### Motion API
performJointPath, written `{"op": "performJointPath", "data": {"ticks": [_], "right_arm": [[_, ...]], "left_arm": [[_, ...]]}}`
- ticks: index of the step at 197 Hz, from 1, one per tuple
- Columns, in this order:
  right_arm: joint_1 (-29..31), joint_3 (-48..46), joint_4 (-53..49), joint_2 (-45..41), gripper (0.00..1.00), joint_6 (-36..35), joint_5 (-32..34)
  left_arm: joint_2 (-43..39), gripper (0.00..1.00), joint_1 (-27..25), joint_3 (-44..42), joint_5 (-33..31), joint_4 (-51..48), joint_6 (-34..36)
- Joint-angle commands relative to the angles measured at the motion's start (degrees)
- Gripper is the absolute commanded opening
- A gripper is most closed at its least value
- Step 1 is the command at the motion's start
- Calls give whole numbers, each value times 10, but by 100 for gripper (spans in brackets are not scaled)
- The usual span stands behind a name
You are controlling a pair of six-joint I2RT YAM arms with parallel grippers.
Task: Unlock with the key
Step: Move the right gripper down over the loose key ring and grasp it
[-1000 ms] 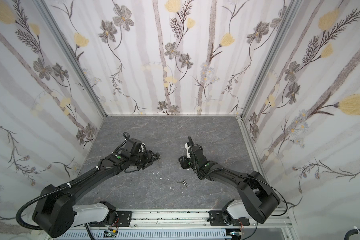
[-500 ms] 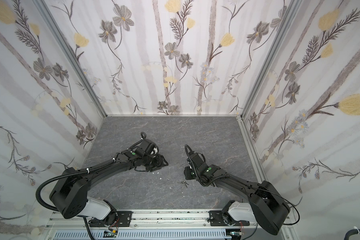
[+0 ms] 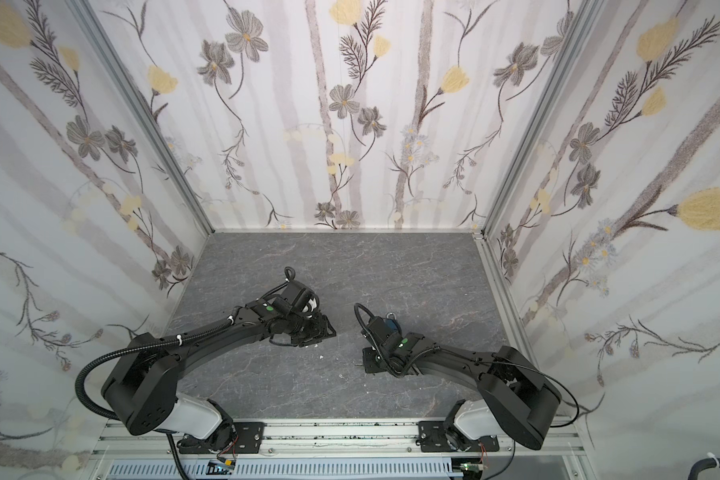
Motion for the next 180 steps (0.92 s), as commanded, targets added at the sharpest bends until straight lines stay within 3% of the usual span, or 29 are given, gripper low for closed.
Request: {"op": "performJointPath", "data": {"ticks": [1,69,135,180], "right_arm": [[4,7,20,10,38,12,4],[4,9,25,25,25,16,22],[5,4,26,42,0,13,31],[4,14,14,-14,0,-2,40]], "left_arm": [[5,57,0,-1,-6,-2,6],[9,57,0,-6,-8,-1,6],[8,56,0,-7,-9,1,6],[-12,56,0,-13,-19,17,7]]}}
